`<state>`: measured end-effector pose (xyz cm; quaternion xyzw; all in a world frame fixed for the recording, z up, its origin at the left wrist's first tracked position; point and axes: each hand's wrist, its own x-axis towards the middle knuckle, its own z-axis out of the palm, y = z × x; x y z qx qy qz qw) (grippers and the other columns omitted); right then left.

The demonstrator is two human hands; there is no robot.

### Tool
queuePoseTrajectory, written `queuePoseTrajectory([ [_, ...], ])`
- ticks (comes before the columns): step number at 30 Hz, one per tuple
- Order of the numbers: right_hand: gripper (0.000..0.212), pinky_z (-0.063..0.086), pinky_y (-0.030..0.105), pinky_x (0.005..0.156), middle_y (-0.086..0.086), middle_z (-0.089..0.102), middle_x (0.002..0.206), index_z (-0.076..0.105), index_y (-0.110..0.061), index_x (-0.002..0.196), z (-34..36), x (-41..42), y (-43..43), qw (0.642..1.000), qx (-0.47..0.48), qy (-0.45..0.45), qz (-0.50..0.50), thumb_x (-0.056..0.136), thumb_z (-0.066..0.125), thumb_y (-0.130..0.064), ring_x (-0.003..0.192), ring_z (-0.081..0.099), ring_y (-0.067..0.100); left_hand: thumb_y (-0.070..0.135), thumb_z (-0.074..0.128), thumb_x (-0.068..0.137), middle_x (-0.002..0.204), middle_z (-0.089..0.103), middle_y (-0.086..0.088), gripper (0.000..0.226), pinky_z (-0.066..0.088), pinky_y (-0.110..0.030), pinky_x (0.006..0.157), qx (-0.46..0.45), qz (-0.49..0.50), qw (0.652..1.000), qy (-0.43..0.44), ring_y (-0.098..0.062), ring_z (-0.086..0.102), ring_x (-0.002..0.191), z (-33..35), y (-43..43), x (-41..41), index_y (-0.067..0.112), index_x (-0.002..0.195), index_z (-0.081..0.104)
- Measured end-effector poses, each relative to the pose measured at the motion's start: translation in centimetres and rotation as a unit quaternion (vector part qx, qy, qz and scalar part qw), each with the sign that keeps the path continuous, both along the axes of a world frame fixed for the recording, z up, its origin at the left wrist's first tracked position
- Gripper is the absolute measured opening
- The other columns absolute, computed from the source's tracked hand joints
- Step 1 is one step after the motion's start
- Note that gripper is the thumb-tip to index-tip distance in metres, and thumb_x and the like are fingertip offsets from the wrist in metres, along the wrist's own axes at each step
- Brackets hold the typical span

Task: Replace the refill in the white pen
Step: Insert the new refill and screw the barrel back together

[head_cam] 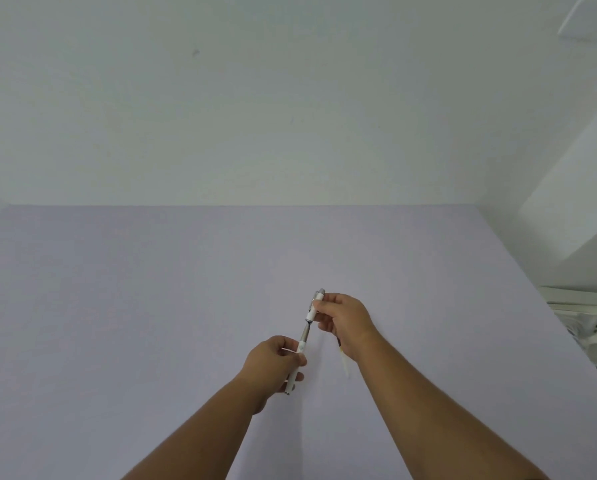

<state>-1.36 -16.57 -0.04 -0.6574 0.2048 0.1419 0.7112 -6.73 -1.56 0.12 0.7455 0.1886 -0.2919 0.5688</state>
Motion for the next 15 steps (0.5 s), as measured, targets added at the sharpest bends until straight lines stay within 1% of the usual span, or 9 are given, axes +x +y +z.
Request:
queuePoseTrajectory([
  [5, 0.009, 0.053, 0.027, 0.065, 0.006, 0.072, 0.076, 0.068, -0.013, 0.076, 0.1, -1.7, 0.2, 0.998, -0.023, -0.005, 0.052, 0.084, 0.066, -0.01, 0.071, 0.063, 0.018, 0.012, 0.062, 0.089, 0.106, 0.072, -0.015, 0.015, 0.058, -0.03, 0.065, -0.006, 0.002, 1.0, -0.015, -0.021, 0.071, 0.08, 0.4, -0.1, -0.4, 0.011, 0.104, 0.064],
  [11, 0.007, 0.053, 0.024, 0.064, 0.005, 0.07, 0.076, 0.067, -0.012, 0.078, 0.1, -2.7, 0.3, 0.998, -0.022, 0.004, 0.058, 0.085, 0.067, -0.012, 0.067, 0.061, 0.015, 0.008, 0.063, 0.089, 0.102, 0.072, -0.017, 0.012, 0.058, -0.03, 0.062, -0.015, 0.002, 1.0, -0.024, -0.022, 0.07, 0.074, 0.7, -0.1, -0.7, 0.008, 0.1, 0.065],
  [15, 0.005, 0.054, 0.024, 0.065, 0.006, 0.07, 0.076, 0.067, -0.009, 0.082, 0.3, -2.8, 0.1, 0.997, -0.005, 0.0, 0.073, 0.086, 0.066, -0.01, 0.066, 0.06, 0.016, 0.006, 0.061, 0.09, 0.092, 0.071, -0.011, 0.01, 0.058, -0.031, 0.062, -0.048, 0.0, 0.999, -0.022, -0.021, 0.068, 0.071, 0.7, 0.1, -0.7, 0.007, 0.099, 0.065],
])
